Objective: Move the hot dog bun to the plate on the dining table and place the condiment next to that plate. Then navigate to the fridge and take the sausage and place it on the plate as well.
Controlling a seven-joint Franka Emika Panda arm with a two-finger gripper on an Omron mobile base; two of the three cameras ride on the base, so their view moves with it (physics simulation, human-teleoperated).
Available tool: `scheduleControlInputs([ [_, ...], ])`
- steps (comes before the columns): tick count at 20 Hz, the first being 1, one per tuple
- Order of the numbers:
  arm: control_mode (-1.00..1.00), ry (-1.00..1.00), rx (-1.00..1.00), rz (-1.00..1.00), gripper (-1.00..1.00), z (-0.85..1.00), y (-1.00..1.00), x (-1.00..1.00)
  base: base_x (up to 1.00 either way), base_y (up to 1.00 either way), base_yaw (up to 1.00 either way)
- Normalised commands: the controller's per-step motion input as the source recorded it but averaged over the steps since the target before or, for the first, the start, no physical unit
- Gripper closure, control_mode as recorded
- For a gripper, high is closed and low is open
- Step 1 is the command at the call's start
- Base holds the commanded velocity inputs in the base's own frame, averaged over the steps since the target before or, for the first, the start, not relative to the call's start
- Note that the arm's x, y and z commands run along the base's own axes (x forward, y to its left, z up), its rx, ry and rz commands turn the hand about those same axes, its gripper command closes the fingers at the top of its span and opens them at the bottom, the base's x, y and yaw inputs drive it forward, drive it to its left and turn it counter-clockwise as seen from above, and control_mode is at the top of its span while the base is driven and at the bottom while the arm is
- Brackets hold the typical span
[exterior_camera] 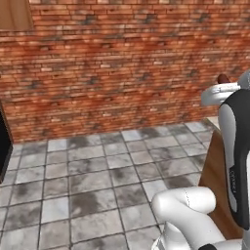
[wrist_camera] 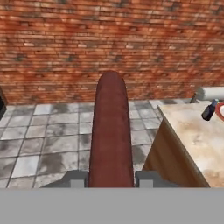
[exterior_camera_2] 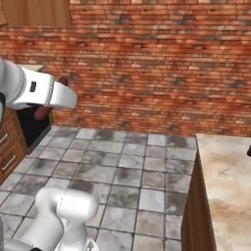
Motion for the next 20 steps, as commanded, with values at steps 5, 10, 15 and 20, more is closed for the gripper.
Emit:
scheduleControlInputs([
  [5,1.0,0.0,0.0,0.0,1.0,0.0,0.0,0.0,0.83,0.37,-0.21],
  [10,1.0,0.0,0.0,0.0,1.0,0.0,0.0,0.0,0.77,0.39,-0.46],
  [15,1.0,0.0,0.0,0.0,1.0,0.0,0.0,0.0,0.64,0.44,-0.47],
  [20,1.0,0.0,0.0,0.0,1.0,0.0,0.0,0.0,0.6,0.49,-0.4],
])
